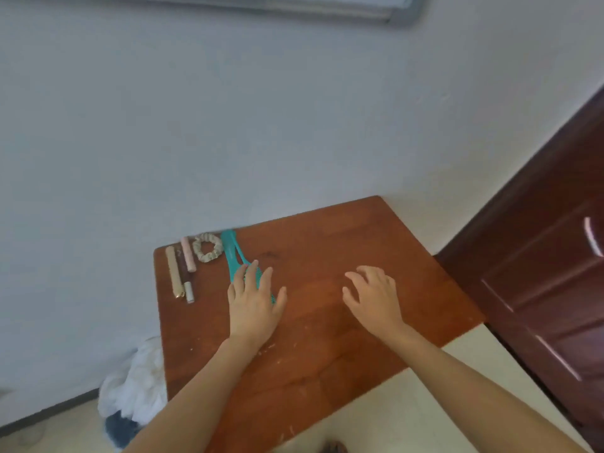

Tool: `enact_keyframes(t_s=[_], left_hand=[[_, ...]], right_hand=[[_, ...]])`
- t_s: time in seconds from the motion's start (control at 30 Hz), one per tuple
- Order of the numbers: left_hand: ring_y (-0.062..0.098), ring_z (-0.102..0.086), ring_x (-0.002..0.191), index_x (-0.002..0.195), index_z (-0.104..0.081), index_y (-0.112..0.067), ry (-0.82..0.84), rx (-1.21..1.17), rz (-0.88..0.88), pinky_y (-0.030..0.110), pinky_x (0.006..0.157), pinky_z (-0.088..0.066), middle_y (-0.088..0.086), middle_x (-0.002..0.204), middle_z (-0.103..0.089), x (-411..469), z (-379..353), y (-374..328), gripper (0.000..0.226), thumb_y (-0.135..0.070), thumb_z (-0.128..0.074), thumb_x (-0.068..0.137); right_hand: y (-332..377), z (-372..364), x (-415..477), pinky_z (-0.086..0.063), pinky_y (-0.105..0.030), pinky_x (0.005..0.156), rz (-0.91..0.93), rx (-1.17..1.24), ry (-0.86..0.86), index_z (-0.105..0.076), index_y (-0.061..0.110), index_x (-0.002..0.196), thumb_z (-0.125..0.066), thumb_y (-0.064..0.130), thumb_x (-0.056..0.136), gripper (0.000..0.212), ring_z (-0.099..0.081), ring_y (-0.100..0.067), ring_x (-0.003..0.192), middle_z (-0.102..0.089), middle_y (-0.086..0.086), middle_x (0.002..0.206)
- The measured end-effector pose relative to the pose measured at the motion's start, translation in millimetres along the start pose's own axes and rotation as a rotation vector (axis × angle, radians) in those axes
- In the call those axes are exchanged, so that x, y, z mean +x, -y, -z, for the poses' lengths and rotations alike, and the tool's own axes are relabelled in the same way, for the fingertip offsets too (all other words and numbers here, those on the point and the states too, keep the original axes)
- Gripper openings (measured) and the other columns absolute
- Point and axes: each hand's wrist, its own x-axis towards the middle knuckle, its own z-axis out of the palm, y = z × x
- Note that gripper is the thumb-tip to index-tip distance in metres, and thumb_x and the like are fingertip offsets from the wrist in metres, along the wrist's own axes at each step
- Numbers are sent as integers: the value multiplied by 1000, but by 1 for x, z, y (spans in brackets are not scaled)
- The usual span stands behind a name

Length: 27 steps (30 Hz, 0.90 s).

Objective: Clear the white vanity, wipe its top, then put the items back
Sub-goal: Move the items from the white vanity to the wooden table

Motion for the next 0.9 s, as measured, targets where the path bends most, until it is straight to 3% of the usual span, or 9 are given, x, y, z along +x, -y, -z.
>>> enact_keyframes(t_s=[0.13,0.3,0.43,0.53,0.6,0.67,0.73,0.83,0.9], left_hand=[[41,-54,113,105,-65,-8,45,-41,-266,55,86,-46,18,118,-61,13,-13,-72,51,-42,-34,82],[37,-48,122,114,-62,-9,122,-138,-613,52,96,-39,14,125,-58,-5,-31,-181,48,-39,-37,86],[31,-53,111,104,-65,-9,167,-139,-963,45,81,-51,9,107,-66,-51,-52,-272,48,-39,-38,79],[35,-63,99,104,-63,-8,206,-192,-1141,46,73,-53,12,102,-68,-108,-60,-338,51,-40,-39,72],[35,-58,103,109,-54,-12,191,-212,-1265,42,84,-49,11,106,-67,-152,-67,-376,51,-42,-39,71],[27,-44,111,110,-51,-15,201,-253,-1357,38,92,-37,11,111,-66,-194,-75,-410,50,-44,-39,71],[25,-39,112,106,-62,-15,251,-264,-1415,40,87,-48,11,111,-66,-234,-81,-442,52,-45,-38,70],[32,-55,108,100,-70,-13,294,-207,-1479,48,77,-51,11,109,-67,-287,-82,-487,55,-46,-37,71],[37,-58,107,104,-68,-10,331,-240,-1510,51,80,-49,14,114,-64,-315,-82,-511,56,-45,-37,73]], right_hand=[[-52,27,-46,-51,-41,75,-171,-86,-69,-72,21,87,-45,40,74,36,-66,-23,91,-69,-4,92],[-124,68,-125,-52,-45,75,-407,-181,-19,-72,27,93,-38,50,71,46,-67,-24,90,-69,-2,95],[-175,97,-223,-50,-51,78,-626,-227,27,-70,31,98,-36,53,72,48,-66,-23,96,-69,1,99],[-204,114,-310,-51,-51,78,-791,-275,36,-68,34,103,-33,56,73,51,-66,-22,99,-70,1,103],[-218,124,-370,-51,-51,77,-893,-281,18,-63,33,109,-33,57,74,52,-66,-23,100,-69,0,106],[-228,133,-428,-51,-50,77,-966,-293,-17,-51,32,115,-32,57,74,52,-65,-23,101,-68,0,109],[-236,141,-482,-52,-48,77,-1047,-307,-52,-44,31,116,-32,57,72,52,-65,-22,100,-68,0,108],[-247,153,-556,-53,-47,74,-1172,-344,-84,-48,30,114,-33,55,71,52,-66,-24,98,-69,-3,105],[-252,163,-598,-54,-44,72,-1243,-396,-118,-49,29,113,-34,54,72,50,-66,-26,96,-68,-6,105]])
